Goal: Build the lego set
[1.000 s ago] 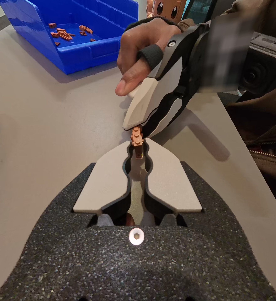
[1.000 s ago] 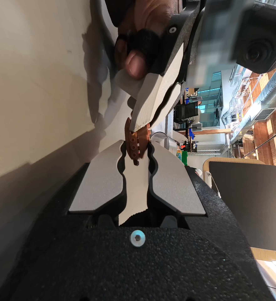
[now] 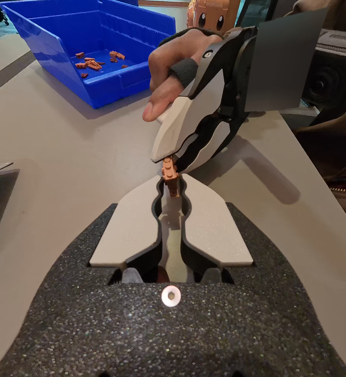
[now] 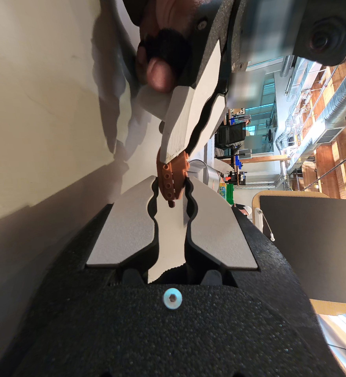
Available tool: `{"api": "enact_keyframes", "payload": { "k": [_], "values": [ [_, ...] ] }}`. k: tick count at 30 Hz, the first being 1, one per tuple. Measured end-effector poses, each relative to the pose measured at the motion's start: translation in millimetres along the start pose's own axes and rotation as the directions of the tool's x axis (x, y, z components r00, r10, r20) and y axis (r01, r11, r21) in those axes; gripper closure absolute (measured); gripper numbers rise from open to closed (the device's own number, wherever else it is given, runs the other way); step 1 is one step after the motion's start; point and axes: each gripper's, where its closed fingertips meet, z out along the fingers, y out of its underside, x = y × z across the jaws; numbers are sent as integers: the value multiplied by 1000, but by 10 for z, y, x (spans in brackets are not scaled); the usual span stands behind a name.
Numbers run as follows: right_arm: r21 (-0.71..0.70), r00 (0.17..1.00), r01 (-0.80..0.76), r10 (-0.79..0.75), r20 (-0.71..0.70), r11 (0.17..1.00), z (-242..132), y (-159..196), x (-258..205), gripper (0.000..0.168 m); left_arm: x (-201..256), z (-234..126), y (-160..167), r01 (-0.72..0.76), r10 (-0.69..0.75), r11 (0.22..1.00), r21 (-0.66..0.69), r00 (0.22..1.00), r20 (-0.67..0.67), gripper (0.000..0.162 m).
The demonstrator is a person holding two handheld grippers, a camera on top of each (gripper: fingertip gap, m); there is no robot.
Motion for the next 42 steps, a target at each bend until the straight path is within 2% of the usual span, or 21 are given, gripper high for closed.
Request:
{"api": "enact_keyframes", "payload": {
  "k": [10, 15, 31, 42],
  "values": [
    [0, 999, 3, -3, -46, 1000, -25, -10, 79, 144, -63, 18, -46, 10, -12, 1000, 25, 999, 50, 139],
    [9, 999, 3, -3, -52, 1000, -28, -31, 85, 144, -36, 63, -49, -28, 27, 1000, 13, 998, 64, 147],
    [6, 998, -57, 57, 19, 998, -21, -29, 11, 144, -17, 87, -6, -133, 135, 991, -32, 988, 80, 148],
    [8, 999, -23, 23, -29, 1000, -25, -39, 59, 144, -25, 67, -41, -54, 53, 999, 4, 997, 58, 147]
  ]
}}
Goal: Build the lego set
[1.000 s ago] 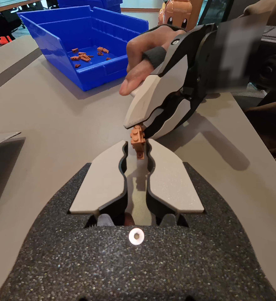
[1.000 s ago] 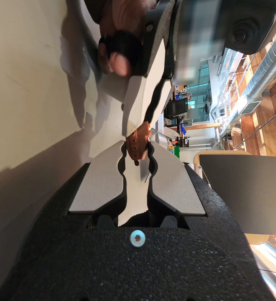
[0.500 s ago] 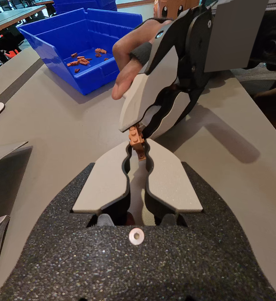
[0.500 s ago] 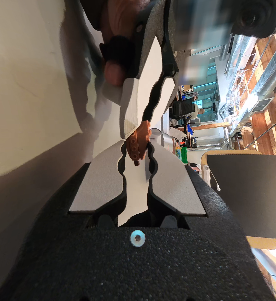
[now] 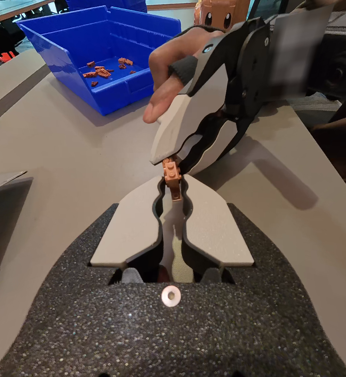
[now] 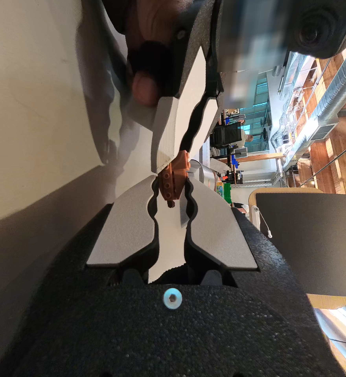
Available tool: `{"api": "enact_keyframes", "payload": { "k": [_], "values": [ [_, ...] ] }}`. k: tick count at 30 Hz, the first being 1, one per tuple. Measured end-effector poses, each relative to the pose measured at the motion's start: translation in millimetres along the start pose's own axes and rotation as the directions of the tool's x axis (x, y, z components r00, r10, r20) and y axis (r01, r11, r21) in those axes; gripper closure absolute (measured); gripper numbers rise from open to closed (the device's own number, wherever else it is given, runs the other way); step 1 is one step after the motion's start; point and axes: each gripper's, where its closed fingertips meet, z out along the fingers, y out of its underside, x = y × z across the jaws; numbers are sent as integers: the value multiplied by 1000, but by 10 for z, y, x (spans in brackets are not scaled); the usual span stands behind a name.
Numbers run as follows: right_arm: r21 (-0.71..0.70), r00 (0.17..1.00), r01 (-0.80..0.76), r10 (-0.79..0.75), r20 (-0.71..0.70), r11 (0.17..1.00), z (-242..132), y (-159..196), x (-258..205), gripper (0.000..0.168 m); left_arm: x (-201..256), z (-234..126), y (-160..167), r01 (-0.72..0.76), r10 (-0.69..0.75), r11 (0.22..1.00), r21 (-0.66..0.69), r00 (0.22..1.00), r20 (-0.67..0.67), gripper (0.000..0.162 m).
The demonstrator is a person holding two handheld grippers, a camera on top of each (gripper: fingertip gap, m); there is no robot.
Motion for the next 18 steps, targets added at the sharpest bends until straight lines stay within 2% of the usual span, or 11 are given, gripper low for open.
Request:
{"api": "enact_keyframes", "payload": {
  "k": [11, 18],
  "values": [
    [10, 998, 30, -30, -49, 999, -7, -8, 55, 144, -14, -15, -44, 57, -57, 998, 33, 998, -9, 147],
    [9, 999, 4, -4, -33, 1000, -14, -5, 60, 144, -9, -13, -54, 53, -53, 998, 40, 999, -10, 147]
  ]
}}
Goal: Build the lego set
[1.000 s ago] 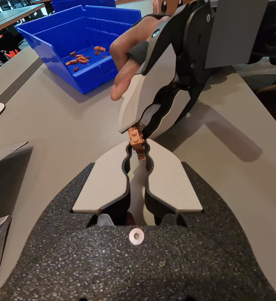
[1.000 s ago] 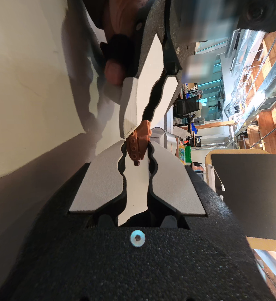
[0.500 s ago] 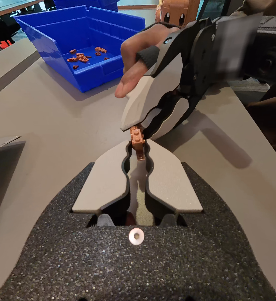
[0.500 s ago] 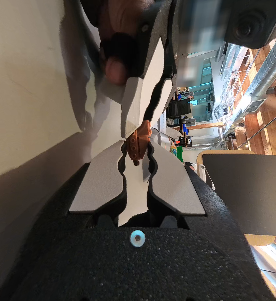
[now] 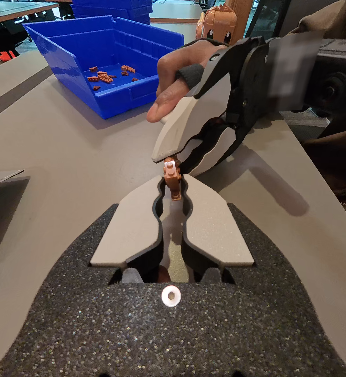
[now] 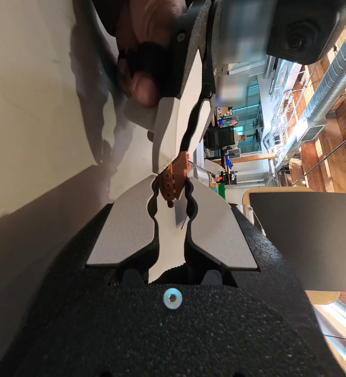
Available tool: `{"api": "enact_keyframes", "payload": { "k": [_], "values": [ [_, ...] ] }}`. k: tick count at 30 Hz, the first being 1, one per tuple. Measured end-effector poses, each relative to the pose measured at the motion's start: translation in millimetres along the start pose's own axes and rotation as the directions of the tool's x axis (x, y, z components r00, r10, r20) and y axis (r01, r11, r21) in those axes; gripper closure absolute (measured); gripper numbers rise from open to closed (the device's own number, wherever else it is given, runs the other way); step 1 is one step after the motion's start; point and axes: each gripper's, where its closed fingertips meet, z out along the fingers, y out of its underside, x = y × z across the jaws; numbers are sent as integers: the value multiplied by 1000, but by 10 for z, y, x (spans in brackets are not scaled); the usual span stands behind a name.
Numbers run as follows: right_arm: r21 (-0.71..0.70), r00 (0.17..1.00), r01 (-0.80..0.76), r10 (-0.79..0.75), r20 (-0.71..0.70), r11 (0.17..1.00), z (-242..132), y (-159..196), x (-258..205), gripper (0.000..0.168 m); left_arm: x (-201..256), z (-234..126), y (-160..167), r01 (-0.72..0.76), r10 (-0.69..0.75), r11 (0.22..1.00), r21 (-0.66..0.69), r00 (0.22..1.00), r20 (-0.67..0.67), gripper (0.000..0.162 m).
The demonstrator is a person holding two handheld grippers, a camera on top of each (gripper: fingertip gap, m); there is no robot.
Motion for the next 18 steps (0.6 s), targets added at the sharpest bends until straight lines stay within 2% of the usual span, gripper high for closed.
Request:
{"api": "enact_keyframes", "payload": {
  "k": [18],
  "values": [
    [-1, 999, 0, 0, 33, 1000, -12, 4, -21, 145, 23, 16, 13, -23, 23, 1000, -11, 1000, -11, 148]
  ]
}}
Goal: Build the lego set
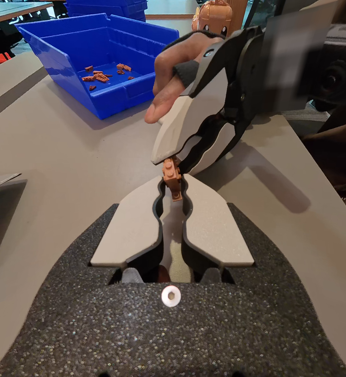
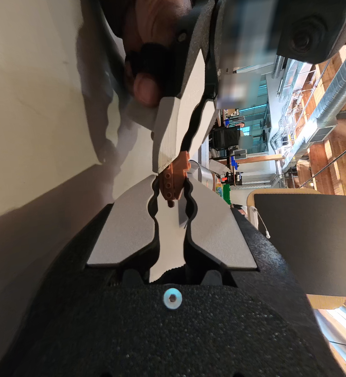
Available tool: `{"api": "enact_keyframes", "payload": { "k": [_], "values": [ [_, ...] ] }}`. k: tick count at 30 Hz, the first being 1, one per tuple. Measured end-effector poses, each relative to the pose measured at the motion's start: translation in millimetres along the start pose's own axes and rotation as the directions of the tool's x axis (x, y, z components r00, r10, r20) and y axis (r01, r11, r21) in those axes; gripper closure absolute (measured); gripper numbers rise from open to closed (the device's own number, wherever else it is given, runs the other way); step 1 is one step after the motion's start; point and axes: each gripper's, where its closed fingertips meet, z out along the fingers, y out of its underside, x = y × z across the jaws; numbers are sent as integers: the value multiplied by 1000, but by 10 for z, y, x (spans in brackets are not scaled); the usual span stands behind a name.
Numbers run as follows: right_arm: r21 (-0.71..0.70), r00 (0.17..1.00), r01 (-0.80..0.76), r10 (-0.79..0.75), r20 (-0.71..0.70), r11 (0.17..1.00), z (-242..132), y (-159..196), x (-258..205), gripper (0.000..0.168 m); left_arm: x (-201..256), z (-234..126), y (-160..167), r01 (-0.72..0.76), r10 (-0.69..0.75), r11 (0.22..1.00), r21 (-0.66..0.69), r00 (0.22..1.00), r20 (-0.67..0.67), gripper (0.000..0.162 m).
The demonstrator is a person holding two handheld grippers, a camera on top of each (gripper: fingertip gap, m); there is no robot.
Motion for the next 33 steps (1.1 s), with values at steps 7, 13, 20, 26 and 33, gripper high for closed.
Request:
{"api": "enact_keyframes", "payload": {
  "k": [7, 13, 20, 26, 33],
  "values": [
    [-8, 996, -21, 20, -81, 1000, 37, 46, 100, 121, -28, -31, -17, 42, -42, 999, 20, 999, -6, 148],
    [14, 995, -84, 84, -46, 996, 25, 92, 76, 108, -24, -70, -55, 85, -83, 995, 53, 996, -36, 148],
    [81, 993, -75, 81, -85, 994, -22, 4, 147, 141, 25, -112, -110, 214, -201, 973, 89, 970, -134, 148],
    [89, 995, -75, 81, -58, 993, -39, 1, 139, 150, 33, -105, -118, 256, -240, 962, 91, 959, -154, 148],
    [71, 997, -74, 76, -33, 995, -39, 22, 136, 151, 24, -97, -113, 265, -251, 960, 88, 956, -150, 148]
  ]
}}
